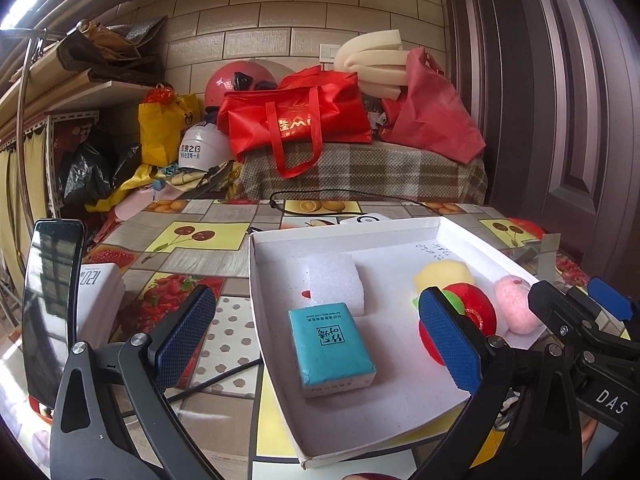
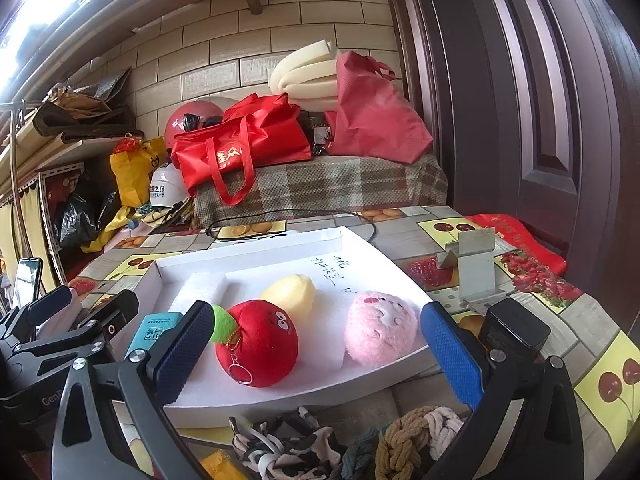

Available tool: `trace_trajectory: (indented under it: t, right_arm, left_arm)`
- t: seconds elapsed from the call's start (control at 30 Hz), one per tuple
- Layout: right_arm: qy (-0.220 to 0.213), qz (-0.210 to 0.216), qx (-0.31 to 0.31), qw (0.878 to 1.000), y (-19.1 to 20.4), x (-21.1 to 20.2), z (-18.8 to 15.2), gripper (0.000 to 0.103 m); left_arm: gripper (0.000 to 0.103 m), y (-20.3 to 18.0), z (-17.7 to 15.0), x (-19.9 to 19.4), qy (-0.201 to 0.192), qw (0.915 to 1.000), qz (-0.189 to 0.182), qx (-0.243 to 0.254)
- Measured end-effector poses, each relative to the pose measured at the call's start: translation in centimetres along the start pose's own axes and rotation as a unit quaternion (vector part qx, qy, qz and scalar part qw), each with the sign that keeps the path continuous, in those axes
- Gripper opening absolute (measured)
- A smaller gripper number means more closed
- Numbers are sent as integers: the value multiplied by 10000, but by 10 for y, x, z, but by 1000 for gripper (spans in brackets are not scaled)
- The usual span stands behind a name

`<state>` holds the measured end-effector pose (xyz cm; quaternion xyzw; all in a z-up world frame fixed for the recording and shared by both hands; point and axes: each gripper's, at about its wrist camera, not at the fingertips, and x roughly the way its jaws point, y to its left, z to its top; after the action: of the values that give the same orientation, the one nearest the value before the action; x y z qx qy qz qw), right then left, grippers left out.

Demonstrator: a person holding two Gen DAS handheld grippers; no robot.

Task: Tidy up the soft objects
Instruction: 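Withdraw both open tools from the tray toward the remaining items, then grasp the white glove with the left tool while the right tool grasps the rope knot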

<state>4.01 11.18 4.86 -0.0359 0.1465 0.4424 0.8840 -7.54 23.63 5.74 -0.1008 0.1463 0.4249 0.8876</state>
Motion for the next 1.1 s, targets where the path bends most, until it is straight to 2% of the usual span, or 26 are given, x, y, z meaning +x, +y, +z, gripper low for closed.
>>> trace_trajectory:
  t: [0.23, 0.8, 0.97, 1.1]
  right_arm:
    - [-10, -83, 121, 9999, -9, -9, -2, 103]
    - [148, -130, 609, 9979, -42, -30, -10, 103]
    - [291, -116, 885, 9956, -58, -34, -14, 103]
    - [465, -96, 1212, 9915, -75, -37, -20, 103]
  left_arm:
    - [103, -6, -8, -21, -32, 9996, -181, 209]
    - [103, -10, -23, -52, 185, 9974, -576, 404]
    - [103, -13, -28, -59, 344, 9954, -742, 498]
    - [103, -18, -35, -64, 622, 9904, -1051, 650]
